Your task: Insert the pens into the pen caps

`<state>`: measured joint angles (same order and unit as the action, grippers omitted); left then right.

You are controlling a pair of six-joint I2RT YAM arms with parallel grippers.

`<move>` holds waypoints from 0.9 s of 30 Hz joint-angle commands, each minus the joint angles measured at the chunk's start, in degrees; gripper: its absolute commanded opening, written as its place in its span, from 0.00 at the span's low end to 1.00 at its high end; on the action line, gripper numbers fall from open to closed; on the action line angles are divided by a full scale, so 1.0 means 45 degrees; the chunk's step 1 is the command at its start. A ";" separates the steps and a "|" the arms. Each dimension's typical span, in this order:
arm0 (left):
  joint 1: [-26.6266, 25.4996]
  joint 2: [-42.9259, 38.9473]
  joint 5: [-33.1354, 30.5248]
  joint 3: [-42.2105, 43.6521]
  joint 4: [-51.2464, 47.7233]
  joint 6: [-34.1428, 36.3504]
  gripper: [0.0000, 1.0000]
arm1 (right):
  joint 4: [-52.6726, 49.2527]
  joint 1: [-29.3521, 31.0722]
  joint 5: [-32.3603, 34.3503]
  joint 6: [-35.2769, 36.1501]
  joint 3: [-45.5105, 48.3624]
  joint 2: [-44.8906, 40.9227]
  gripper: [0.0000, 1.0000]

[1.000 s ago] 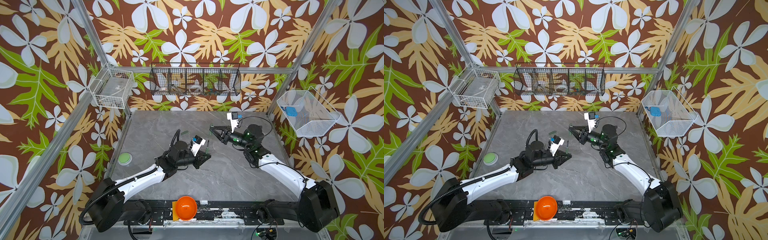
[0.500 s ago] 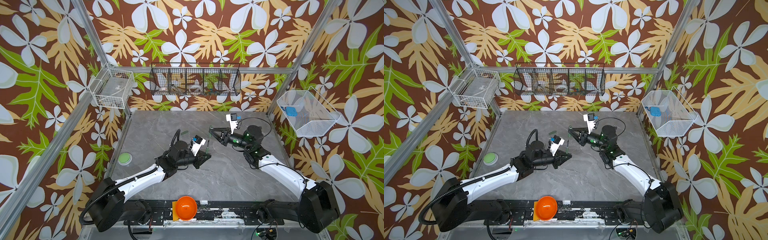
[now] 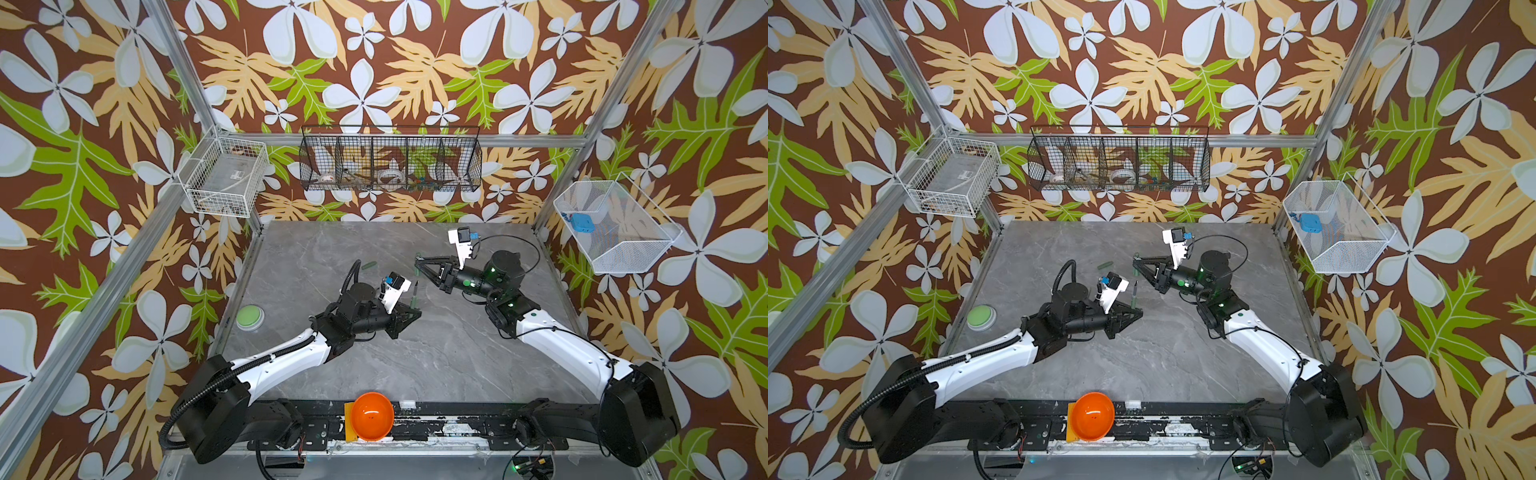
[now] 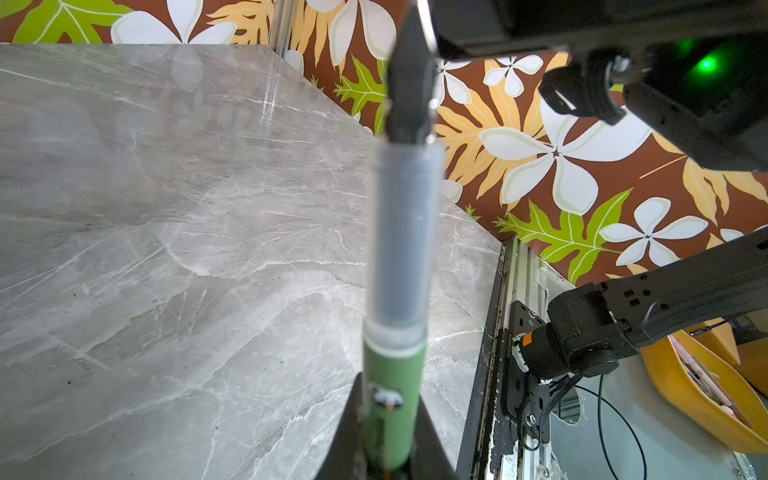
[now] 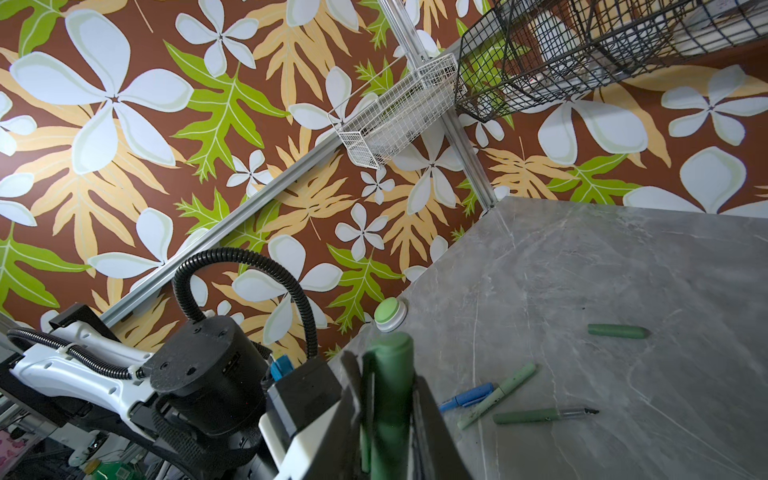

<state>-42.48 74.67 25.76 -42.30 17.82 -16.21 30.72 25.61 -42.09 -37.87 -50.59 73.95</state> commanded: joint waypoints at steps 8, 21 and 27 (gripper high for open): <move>-0.0013 -0.0028 0.0011 -0.0091 0.0415 0.0087 0.00 | -0.0109 0.0013 0.0281 0.0314 0.0016 0.0092 0.20; -0.0011 0.0012 -0.0163 0.0016 0.0700 0.0085 0.00 | 0.0363 0.0030 -0.0099 -0.0032 0.0225 0.0050 0.20; -0.0004 0.0017 -0.0217 -0.0159 0.0690 0.0176 0.00 | 0.0497 0.0033 -0.0010 -0.0141 0.0507 0.0050 0.20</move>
<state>-42.48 74.70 24.77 -42.39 18.68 -16.03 31.14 25.65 -42.00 -38.50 -48.71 74.41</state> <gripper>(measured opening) 0.132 0.201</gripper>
